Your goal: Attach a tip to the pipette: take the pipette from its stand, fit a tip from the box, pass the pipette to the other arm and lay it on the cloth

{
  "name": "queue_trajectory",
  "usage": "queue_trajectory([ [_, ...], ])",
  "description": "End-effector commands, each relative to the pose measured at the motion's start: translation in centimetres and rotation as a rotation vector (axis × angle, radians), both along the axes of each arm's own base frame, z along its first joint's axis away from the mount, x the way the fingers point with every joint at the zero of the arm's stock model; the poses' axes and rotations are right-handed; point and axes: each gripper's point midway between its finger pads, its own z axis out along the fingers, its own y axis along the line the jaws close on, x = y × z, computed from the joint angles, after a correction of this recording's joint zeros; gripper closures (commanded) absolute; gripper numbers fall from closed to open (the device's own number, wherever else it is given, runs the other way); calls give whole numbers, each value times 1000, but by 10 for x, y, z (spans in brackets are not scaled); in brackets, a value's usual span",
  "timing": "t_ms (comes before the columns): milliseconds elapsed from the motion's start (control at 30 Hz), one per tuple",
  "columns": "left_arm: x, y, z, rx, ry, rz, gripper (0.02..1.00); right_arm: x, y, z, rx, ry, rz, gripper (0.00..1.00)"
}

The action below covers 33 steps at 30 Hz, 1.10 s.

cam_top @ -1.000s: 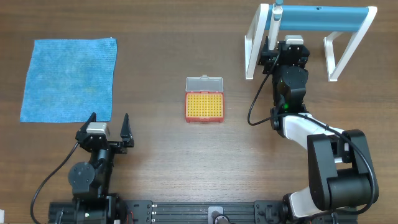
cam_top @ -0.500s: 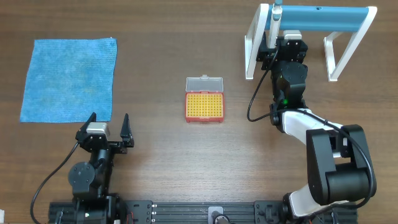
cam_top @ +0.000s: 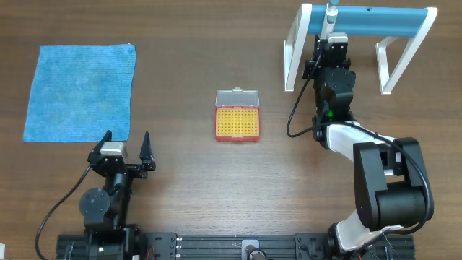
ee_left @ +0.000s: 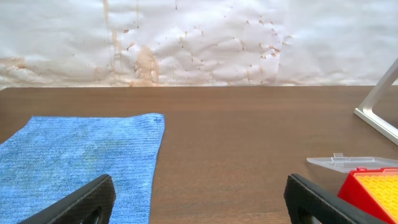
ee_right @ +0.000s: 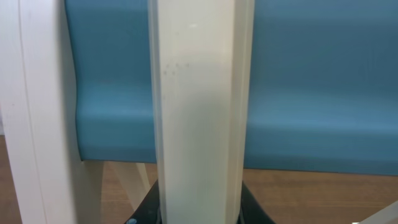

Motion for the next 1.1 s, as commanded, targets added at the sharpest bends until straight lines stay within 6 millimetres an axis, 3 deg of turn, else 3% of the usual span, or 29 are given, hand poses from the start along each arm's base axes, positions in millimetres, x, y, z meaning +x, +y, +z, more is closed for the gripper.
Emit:
queue_trajectory([
  [33, 0, 0, -1, 16, 2, -1, 139, 4, 2, 14, 5, -37, 6, 921],
  [300, 0, 0, -1, 16, 2, -1, 137, 2, 1, 26, 7, -62, 6, 921],
  [467, 0, 0, -1, 16, 2, -1, 137, -2, 1, 44, 10, -98, 6, 919],
  [700, 0, 0, -1, 16, 2, -1, 137, -3, 3, 41, 9, -86, 11, 921],
  [733, 0, 0, -1, 16, 2, -1, 137, -6, 9, 44, 10, -90, 23, 921],
  [833, 0, 0, -1, 16, 2, -1, 137, -34, 50, 59, 18, -121, 137, 919],
  [867, 0, 0, -1, 16, 2, -1, 137, -44, 70, 61, 19, -127, 218, 921],
  [933, 0, 0, -1, 16, 2, -1, 137, -81, 132, 72, 19, -203, 531, 921],
  [967, 0, 0, -1, 16, 2, -1, 139, -98, 151, 80, 15, -267, 634, 921],
  [1000, 0, 0, -1, 16, 2, -1, 134, -112, 161, 87, 12, -326, 693, 921],
  [1100, 0, 0, -1, 16, 2, -1, 137, -131, 165, 85, 74, -374, 726, 921],
])
